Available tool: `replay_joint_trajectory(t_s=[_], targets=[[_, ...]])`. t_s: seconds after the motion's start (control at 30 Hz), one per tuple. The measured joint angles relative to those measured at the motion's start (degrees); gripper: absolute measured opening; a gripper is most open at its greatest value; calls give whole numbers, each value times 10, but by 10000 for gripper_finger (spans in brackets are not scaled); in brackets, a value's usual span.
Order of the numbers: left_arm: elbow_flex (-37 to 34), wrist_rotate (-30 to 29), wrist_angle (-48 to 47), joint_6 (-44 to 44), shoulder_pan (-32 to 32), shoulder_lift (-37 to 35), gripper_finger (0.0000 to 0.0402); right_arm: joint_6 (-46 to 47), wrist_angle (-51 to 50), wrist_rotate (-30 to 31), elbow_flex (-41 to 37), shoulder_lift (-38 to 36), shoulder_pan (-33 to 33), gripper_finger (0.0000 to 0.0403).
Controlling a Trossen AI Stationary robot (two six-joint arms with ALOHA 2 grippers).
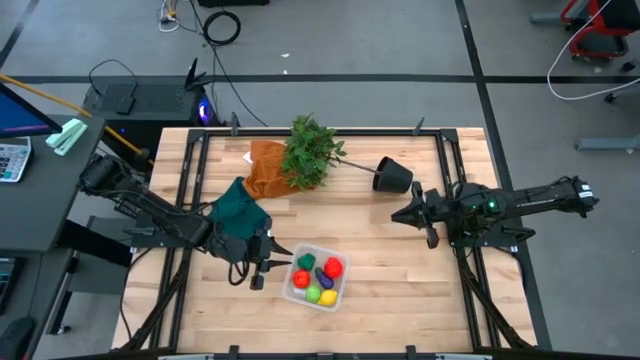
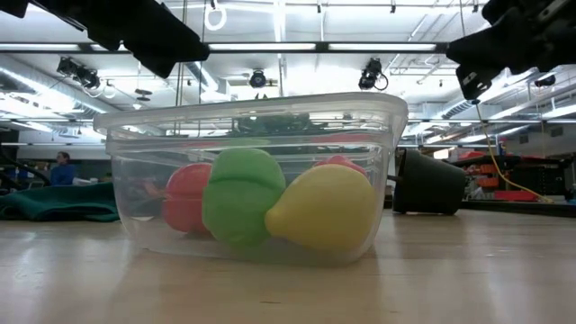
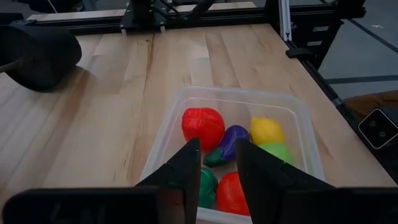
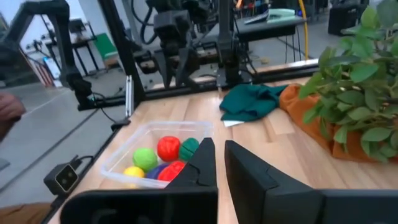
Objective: Pick and placing Produce into tupperware
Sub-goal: Return to Home Position
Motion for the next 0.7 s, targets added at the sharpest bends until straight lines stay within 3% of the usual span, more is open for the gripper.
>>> replay_joint_trajectory(t_s=[0.33, 0.7], targets=[[0, 0, 0, 0, 0, 0, 107, 13, 5, 37, -51, -76, 0, 0], [0, 0, 0, 0, 0, 0, 107, 18, 55, 40, -105, -126, 0, 0]])
